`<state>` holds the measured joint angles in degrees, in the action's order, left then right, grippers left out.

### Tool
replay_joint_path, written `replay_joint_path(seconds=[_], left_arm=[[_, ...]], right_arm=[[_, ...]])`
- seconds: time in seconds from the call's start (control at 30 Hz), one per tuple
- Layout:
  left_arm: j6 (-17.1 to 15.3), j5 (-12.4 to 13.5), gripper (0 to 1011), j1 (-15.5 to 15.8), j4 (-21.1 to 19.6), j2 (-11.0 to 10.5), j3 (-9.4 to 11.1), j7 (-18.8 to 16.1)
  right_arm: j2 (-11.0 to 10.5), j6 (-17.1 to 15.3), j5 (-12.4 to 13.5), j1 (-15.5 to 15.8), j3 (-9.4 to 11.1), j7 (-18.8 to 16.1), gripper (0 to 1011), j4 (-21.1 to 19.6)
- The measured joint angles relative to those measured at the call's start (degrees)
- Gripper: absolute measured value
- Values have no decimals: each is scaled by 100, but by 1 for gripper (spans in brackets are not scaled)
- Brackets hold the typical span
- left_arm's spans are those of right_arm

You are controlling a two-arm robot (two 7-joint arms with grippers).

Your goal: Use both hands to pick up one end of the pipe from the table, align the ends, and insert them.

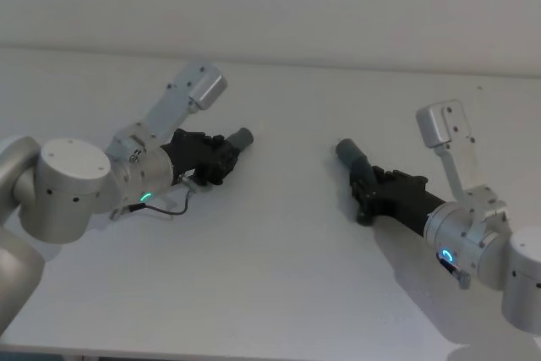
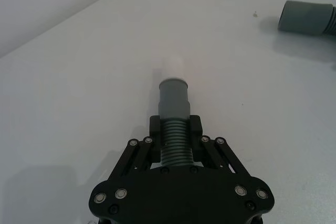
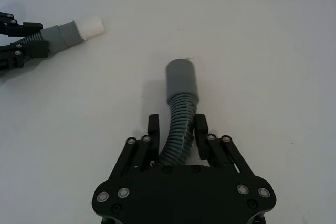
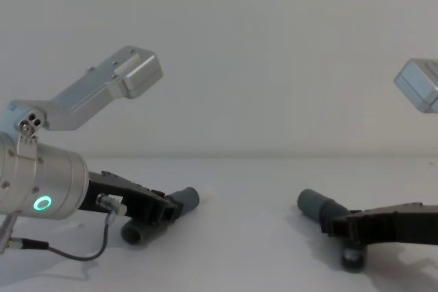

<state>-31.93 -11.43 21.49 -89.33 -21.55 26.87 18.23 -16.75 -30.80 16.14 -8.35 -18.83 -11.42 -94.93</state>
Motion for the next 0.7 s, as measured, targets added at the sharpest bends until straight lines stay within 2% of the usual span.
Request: replay_joint_path(seconds=[0.23,0.4,0.7], left_arm=[[0,0,308,0,0,0,0,0],[0,0,308,0,0,0,0,0],[0,0,308,0,0,0,0,0]], right_arm=[[5,1,1,0,5,-6,226,2],[7,2,4,0,5,-10,177,5],[7,2,4,0,4,-12,175,6]])
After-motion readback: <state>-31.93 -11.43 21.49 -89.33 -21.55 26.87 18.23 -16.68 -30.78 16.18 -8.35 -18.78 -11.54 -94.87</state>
